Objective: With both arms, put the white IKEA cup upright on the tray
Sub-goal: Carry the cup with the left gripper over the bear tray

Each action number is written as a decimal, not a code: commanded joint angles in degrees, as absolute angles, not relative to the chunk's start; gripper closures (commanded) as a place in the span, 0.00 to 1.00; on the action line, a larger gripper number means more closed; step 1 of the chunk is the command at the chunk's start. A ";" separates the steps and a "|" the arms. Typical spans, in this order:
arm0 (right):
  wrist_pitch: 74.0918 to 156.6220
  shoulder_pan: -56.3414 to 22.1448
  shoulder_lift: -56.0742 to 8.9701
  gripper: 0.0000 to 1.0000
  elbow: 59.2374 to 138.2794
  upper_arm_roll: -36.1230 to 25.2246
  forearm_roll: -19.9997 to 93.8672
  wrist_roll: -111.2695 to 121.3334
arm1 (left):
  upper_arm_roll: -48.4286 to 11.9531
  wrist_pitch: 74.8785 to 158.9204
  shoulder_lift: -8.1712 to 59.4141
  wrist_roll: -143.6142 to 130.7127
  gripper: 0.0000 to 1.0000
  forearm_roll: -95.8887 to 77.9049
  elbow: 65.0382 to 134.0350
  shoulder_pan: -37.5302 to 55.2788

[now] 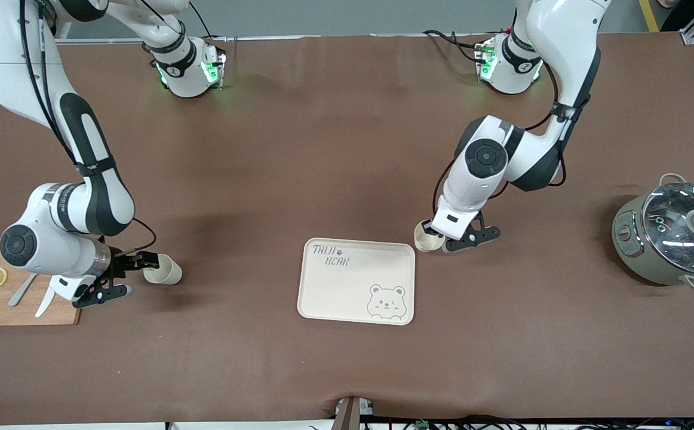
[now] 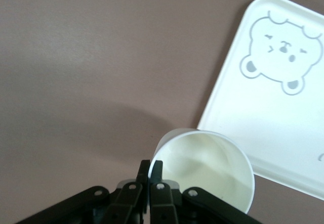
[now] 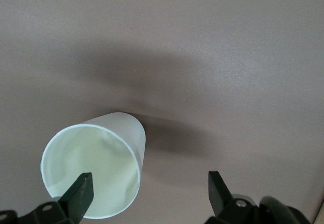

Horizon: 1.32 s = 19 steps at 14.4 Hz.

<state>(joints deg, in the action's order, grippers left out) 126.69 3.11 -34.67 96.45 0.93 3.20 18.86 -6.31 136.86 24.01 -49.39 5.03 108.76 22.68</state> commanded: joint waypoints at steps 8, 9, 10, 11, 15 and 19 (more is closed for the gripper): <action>131.92 2.64 -34.19 0.00 100.11 0.97 4.04 20.04 | -5.80 130.17 36.02 -57.65 1.00 9.22 91.60 27.33; 131.92 2.38 -34.28 0.00 100.11 0.97 4.04 20.04 | -5.80 130.17 37.86 -58.61 1.00 10.01 89.93 27.86; 132.01 2.11 -34.36 0.00 100.11 0.88 4.04 20.04 | -5.71 130.17 39.62 -59.75 1.00 10.72 88.09 28.47; 132.01 2.11 -34.45 0.00 100.11 0.97 4.04 20.04 | -5.71 130.17 41.03 -60.55 1.00 11.59 86.41 28.48; 133.94 2.11 -34.81 0.00 101.16 0.88 4.04 20.04 | -5.71 130.34 43.15 -60.82 1.00 12.04 84.64 28.56; 134.47 2.20 -35.24 0.00 101.25 0.97 4.04 20.04 | -5.71 130.43 43.24 -60.82 1.00 12.04 84.64 28.56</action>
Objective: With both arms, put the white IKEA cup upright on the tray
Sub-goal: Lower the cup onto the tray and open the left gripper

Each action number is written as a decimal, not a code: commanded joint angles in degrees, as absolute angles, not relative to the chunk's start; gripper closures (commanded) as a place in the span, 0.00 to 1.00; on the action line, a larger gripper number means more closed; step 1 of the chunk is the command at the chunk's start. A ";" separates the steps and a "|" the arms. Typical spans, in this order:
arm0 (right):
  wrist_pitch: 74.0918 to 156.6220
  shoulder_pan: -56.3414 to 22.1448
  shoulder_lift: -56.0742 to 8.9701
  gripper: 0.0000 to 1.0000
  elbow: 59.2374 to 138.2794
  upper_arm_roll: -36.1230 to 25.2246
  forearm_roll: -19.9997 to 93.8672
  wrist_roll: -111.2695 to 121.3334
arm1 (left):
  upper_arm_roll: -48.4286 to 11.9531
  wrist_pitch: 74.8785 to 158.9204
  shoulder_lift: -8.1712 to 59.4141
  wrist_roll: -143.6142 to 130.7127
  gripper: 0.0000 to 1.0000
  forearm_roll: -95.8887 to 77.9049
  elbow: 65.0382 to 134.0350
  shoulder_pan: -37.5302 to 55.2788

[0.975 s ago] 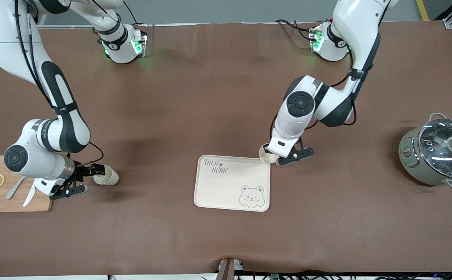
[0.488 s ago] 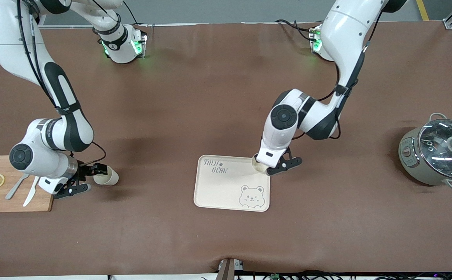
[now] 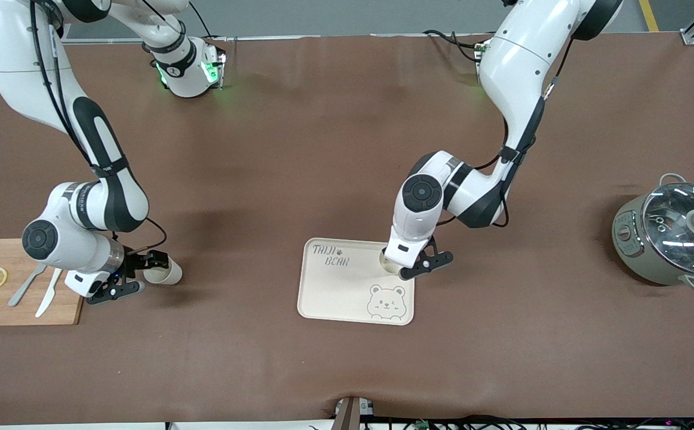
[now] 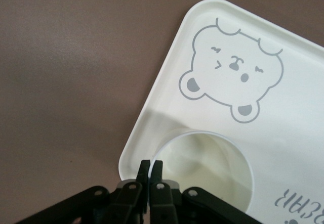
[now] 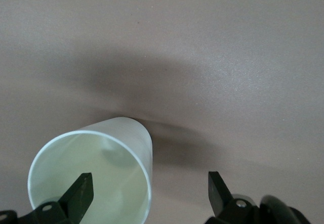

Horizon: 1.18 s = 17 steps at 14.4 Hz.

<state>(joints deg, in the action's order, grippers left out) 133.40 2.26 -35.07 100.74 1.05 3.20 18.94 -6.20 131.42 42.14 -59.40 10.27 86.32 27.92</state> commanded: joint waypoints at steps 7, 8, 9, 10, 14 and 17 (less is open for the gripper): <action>134.30 2.11 -35.24 0.30 101.16 0.97 3.96 20.04 | -5.36 130.17 42.98 -64.76 0.00 16.52 84.81 29.00; 134.30 2.11 -35.24 0.38 101.16 0.97 3.96 20.04 | -5.36 130.08 42.72 -65.04 0.00 16.61 84.81 28.92; 134.30 2.11 -35.24 0.47 101.16 0.97 3.96 20.04 | -5.36 129.90 42.45 -65.04 0.00 16.61 84.81 28.74; 134.30 2.11 -35.24 0.59 101.16 0.97 3.96 20.04 | -5.36 128.77 42.10 -65.04 0.00 16.52 84.73 28.83; 133.95 1.76 -35.24 0.87 101.16 0.97 4.04 19.95 | -5.54 123.94 39.12 -64.43 0.00 15.82 84.64 28.13; 133.59 1.84 -34.98 1.00 100.99 0.97 3.96 19.78 | -5.71 121.38 37.01 -63.37 0.00 15.65 84.64 27.34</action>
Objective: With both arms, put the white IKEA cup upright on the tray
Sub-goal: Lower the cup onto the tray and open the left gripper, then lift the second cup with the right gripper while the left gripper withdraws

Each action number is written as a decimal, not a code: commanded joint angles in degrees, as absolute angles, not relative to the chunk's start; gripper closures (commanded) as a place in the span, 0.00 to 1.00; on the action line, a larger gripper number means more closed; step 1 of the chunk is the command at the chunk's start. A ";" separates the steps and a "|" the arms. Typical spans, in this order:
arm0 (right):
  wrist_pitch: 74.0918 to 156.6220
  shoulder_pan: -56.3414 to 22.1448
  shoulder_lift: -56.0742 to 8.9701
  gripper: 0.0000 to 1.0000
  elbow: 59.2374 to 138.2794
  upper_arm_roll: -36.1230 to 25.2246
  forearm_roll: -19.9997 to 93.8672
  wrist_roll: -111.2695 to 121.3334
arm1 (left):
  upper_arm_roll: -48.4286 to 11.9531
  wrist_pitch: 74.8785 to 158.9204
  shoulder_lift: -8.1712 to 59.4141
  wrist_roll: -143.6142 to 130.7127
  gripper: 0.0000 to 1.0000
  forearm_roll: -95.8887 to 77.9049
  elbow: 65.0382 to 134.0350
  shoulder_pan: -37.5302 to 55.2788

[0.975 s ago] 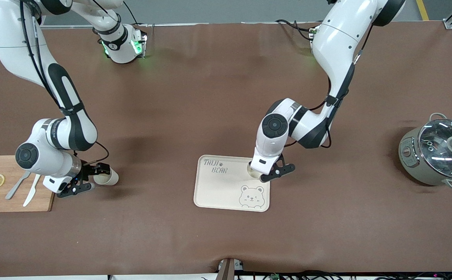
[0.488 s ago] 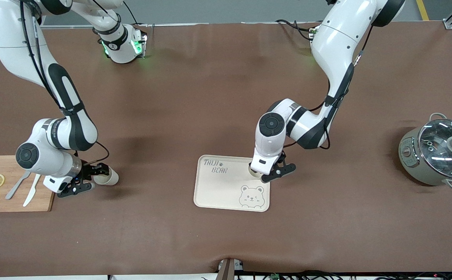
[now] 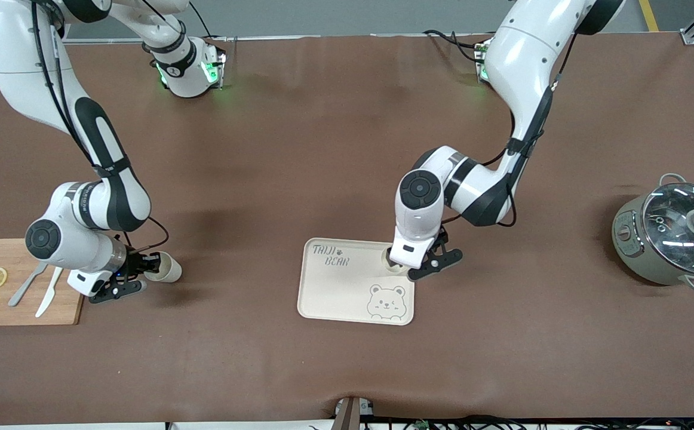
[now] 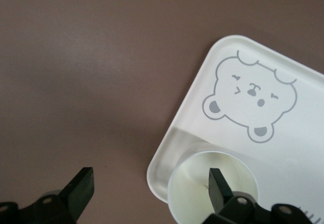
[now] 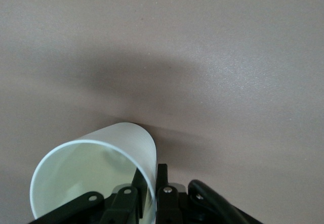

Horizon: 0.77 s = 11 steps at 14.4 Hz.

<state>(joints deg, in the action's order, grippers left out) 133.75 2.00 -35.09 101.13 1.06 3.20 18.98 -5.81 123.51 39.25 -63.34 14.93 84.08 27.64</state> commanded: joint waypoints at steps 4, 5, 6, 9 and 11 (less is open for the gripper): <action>129.75 1.76 -33.49 1.00 97.58 1.05 4.04 19.07 | -5.71 119.19 34.20 -57.77 0.00 15.65 84.46 24.97; 126.51 1.58 -33.31 1.00 95.12 1.14 4.04 17.77 | -5.71 118.22 32.97 -55.48 0.00 15.56 84.29 23.48; 122.47 1.06 -33.31 1.00 92.05 1.14 4.13 15.23 | -6.06 117.43 32.35 -53.46 0.00 15.47 84.20 21.73; 112.35 -2.88 -32.96 1.00 84.92 1.23 4.39 5.14 | -5.98 115.93 29.80 -45.30 0.00 13.80 84.20 16.98; 108.38 -6.84 -31.82 1.00 82.45 1.23 5.71 -5.48 | -5.89 114.70 28.74 -40.98 0.00 13.45 84.20 14.08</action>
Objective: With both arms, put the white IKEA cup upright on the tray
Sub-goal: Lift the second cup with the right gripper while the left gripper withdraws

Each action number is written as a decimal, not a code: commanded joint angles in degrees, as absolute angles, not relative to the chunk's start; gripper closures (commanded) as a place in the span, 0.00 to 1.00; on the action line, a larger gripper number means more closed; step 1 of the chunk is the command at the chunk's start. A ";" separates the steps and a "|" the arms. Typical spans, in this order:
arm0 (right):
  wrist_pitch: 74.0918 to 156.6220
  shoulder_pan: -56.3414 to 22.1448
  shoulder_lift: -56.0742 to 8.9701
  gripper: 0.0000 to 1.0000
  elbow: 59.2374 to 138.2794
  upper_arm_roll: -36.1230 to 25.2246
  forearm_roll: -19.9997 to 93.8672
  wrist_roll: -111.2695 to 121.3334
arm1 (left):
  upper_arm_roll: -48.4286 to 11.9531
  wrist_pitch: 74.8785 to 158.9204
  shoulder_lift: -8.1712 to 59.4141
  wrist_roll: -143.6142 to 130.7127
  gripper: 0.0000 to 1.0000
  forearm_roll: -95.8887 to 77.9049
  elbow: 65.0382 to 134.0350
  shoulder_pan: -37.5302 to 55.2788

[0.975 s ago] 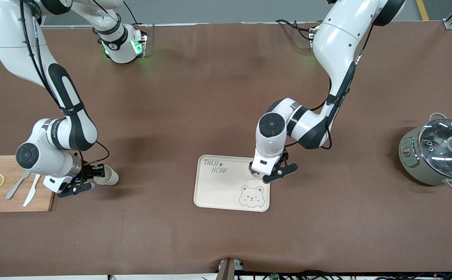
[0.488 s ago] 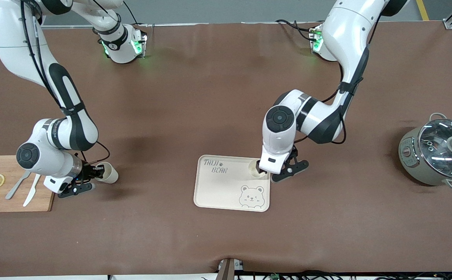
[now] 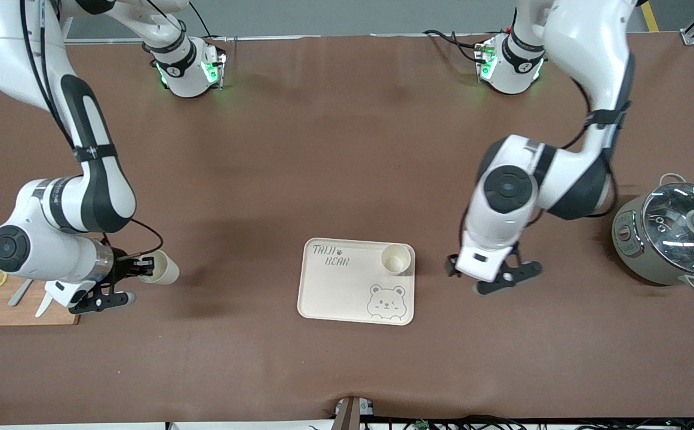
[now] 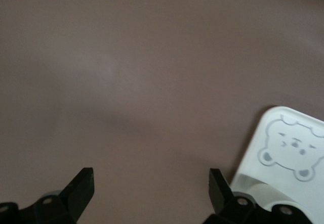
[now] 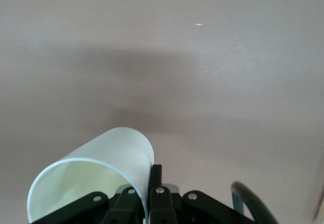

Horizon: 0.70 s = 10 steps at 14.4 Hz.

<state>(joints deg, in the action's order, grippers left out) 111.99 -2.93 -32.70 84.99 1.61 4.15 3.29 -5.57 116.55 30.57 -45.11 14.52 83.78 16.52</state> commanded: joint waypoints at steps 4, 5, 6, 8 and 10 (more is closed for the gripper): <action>108.19 -12.82 -31.11 1.00 79.90 1.23 7.90 -20.80 | -6.15 114.44 26.11 -31.94 0.00 12.40 84.29 9.24; 108.19 -14.05 -31.11 1.00 79.81 1.23 8.26 -24.05 | -6.15 113.91 25.41 -26.86 0.00 11.61 84.29 7.84; 108.54 -15.11 -31.20 1.00 79.72 1.32 8.35 -27.39 | -6.15 113.38 24.97 -21.67 0.00 10.73 84.37 6.43; 111.34 -18.35 -31.90 1.00 79.37 2.19 9.40 -33.19 | -6.15 110.24 22.43 -13.48 0.00 8.89 84.81 3.09; 117.22 -22.13 -33.65 1.00 79.02 2.11 9.58 -39.43 | -6.07 106.89 19.79 -9.24 0.00 7.65 84.81 2.20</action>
<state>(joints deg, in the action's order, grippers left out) 113.81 -18.90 -31.79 80.37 2.40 8.38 -33.82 -5.64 109.98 23.61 -13.28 9.18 83.71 3.23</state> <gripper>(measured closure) 0.965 0.000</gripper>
